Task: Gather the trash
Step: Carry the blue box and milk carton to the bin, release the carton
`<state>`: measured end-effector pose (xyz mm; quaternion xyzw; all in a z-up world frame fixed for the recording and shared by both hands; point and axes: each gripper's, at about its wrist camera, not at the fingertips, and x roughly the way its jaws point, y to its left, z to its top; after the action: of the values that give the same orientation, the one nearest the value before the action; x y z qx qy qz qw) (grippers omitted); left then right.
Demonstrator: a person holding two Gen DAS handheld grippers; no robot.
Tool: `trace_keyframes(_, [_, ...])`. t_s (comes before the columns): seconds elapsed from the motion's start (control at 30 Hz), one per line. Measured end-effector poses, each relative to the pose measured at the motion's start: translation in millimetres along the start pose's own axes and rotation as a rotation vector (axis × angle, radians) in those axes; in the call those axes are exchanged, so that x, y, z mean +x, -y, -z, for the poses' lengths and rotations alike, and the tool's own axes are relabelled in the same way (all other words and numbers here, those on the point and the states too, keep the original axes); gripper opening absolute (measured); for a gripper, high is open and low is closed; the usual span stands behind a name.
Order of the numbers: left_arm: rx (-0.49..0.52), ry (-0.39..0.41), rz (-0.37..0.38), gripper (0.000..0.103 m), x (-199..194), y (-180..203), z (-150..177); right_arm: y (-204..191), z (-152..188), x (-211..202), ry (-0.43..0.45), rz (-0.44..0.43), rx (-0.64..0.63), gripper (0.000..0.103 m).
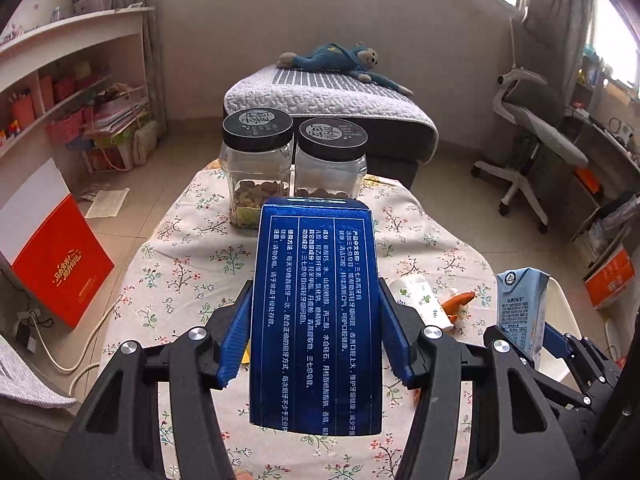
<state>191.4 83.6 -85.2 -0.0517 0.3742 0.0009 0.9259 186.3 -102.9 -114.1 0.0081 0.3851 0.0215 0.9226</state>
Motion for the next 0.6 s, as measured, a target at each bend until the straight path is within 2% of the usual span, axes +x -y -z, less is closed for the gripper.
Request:
trace_keyframes(0.4, [0.155, 0.192, -0.103, 0.057, -17.8, 78.2, 6.8, 41.5, -9.1, -33.6, 0.189, 0.15, 0.019, 0.055])
trace_keyframes(0.6, [0.174, 0.241, -0.09, 0.057, -21.3, 106.8, 5.0, 66.2, -11.5, -40.1, 0.246, 0.236, 0.01, 0.055])
